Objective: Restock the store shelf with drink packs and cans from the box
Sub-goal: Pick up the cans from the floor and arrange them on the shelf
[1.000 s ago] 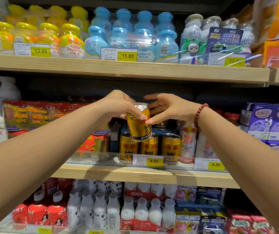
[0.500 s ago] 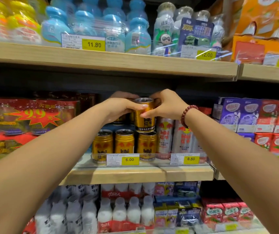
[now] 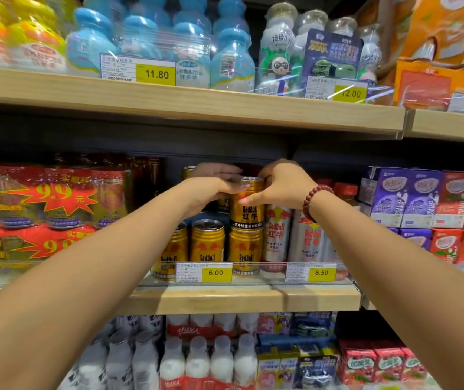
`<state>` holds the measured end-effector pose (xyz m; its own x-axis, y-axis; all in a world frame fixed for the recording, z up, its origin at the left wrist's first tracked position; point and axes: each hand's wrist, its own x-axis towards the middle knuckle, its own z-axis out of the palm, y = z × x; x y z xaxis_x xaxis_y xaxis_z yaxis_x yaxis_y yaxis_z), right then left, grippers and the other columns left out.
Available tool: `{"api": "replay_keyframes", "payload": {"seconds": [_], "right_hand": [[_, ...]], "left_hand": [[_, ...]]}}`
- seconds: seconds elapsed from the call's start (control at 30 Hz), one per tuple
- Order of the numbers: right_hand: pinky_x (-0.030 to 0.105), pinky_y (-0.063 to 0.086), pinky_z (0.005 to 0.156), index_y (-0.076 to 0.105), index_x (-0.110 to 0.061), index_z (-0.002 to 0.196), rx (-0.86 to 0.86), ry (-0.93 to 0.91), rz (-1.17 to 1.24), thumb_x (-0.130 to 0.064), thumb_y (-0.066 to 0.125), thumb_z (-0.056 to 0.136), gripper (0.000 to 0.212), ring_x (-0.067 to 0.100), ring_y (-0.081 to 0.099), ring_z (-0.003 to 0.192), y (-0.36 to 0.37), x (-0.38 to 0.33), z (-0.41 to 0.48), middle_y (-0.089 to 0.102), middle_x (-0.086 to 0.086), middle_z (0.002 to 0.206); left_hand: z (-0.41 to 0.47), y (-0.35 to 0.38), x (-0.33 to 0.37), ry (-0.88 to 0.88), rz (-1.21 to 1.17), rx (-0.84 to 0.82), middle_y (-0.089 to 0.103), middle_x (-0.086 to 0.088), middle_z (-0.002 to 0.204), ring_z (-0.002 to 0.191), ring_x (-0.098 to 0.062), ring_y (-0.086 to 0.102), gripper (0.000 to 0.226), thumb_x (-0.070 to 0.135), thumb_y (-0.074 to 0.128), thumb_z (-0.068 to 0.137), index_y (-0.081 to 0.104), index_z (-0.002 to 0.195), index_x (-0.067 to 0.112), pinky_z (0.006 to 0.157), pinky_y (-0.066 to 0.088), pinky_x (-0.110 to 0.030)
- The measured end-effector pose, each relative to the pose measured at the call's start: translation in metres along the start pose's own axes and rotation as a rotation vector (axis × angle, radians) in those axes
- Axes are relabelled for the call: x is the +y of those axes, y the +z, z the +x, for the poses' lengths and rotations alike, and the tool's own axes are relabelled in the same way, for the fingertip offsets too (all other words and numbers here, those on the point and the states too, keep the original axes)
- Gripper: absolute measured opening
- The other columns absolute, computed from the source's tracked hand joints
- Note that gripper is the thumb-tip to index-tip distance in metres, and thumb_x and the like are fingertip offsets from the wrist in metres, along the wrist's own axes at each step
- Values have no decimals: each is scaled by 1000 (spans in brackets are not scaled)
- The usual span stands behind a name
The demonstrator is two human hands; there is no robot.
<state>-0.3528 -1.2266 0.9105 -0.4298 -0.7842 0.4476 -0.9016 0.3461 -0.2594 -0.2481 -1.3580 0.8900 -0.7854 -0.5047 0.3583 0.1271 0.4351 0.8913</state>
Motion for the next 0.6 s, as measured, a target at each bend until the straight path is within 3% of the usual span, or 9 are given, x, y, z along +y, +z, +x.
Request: {"api": "replay_keyframes", "payload": {"seconds": [0.13, 0.27, 0.43, 0.6], "right_hand": [[34, 57, 81, 62, -10, 111, -19, 1, -40, -57, 72, 68, 65, 18, 65, 91, -1, 0, 0, 69, 6, 101], [31, 56, 79, 61, -11, 116, -18, 2, -57, -60, 70, 68, 69, 17, 65, 91, 1, 1, -1, 69, 5, 103], [34, 46, 97, 43, -12, 139, 74, -20, -62, -53, 70, 73, 82, 22, 52, 122, 5, -1, -15, 53, 7, 136], [41, 38, 107, 40, -18, 141, 154, 22, -29, -49, 69, 77, 77, 23, 38, 134, 5, -5, -41, 44, 5, 143]], "left_hand": [[5, -2, -6, 4, 53, -3, 54, -14, 137, 127, -26, 52, 52, -2, 65, 83, 51, 133, 6, 105, 45, -42], [4, 1, -9, -24, 24, 8, 54, -9, 138, 126, -24, 52, 56, 4, 71, 79, 54, 132, 10, 105, 46, -41], [-6, 4, -16, -95, 19, 48, 60, -7, 130, 118, -23, 58, 62, 24, 78, 74, 55, 130, 13, 102, 48, -41], [-30, -2, -22, -105, 5, 101, 62, -9, 127, 116, -24, 60, 58, 27, 79, 73, 59, 125, 11, 100, 49, -41]]}}
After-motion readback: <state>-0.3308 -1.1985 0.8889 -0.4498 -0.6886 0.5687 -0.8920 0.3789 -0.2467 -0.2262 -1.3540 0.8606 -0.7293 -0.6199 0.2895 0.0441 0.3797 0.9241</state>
